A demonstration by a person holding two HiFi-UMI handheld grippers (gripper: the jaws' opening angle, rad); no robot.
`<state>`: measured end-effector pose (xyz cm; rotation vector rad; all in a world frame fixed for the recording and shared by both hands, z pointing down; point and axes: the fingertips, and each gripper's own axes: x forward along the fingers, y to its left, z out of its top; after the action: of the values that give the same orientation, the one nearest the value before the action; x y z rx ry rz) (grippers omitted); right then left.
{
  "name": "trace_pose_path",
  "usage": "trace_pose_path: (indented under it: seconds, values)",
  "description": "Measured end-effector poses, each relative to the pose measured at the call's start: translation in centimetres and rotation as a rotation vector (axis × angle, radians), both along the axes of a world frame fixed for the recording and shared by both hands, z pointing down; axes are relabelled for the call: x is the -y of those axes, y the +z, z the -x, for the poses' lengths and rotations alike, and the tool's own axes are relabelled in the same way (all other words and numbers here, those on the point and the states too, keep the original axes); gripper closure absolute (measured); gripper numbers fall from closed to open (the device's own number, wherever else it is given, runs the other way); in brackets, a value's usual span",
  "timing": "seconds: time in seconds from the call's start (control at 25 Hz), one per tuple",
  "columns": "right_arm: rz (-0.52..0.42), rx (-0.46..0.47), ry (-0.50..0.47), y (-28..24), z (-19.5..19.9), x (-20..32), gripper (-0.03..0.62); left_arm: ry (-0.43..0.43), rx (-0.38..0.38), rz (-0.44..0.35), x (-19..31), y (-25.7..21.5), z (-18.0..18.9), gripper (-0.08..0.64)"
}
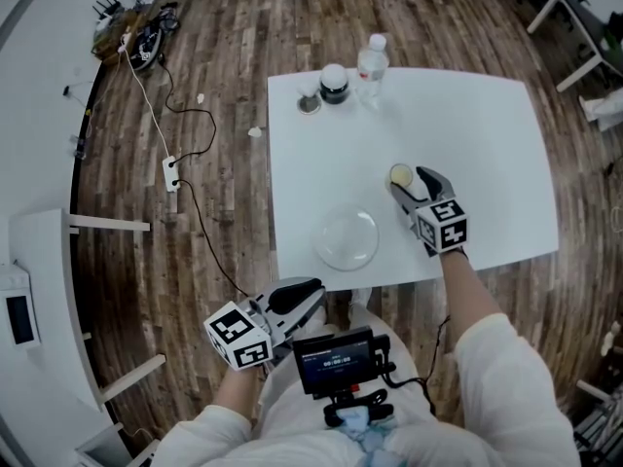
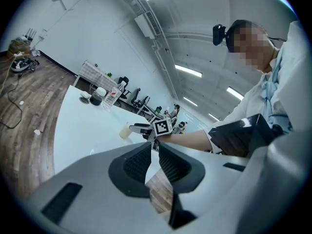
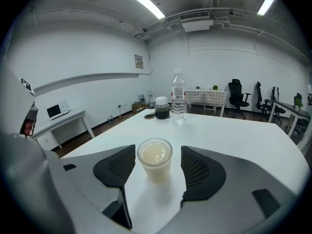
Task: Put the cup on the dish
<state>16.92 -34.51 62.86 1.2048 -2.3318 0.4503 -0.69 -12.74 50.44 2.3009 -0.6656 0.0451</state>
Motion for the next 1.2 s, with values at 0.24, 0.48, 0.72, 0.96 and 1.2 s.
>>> trace_pose_path:
  seconds: [0.24, 0.48, 0.72, 0.96, 1.2]
  values:
    - [0.011, -0.009, -0.013, 1.1, -0.1, 0.2, 0.299, 0.006, 0.002, 0.011, 0.1, 0.5, -0.6, 0.520]
    - [0.012, -0.002, -0.029, 1.5, 0.4, 0.1, 0.299, 0.006, 0.009, 0.026, -0.2, 0.8, -0.8, 0.520]
    - [0.013, -0.002, -0.046, 1.9, 0.6, 0.1, 0.299, 0.006, 0.015, 0.034, -0.5, 0.9, -1.2, 0.520]
    - [0.003, -0.019, -0.069, 2.3, 1.2, 0.2, 0.299, 0.001, 0.025, 0.045, -0.9, 1.2, -0.9, 0.520]
    - [-0.012, -0.037, -0.086, 2.5, 1.5, 0.7, 0.301, -0.001, 0.030, 0.049, -0.9, 1.3, -0.8, 0.520]
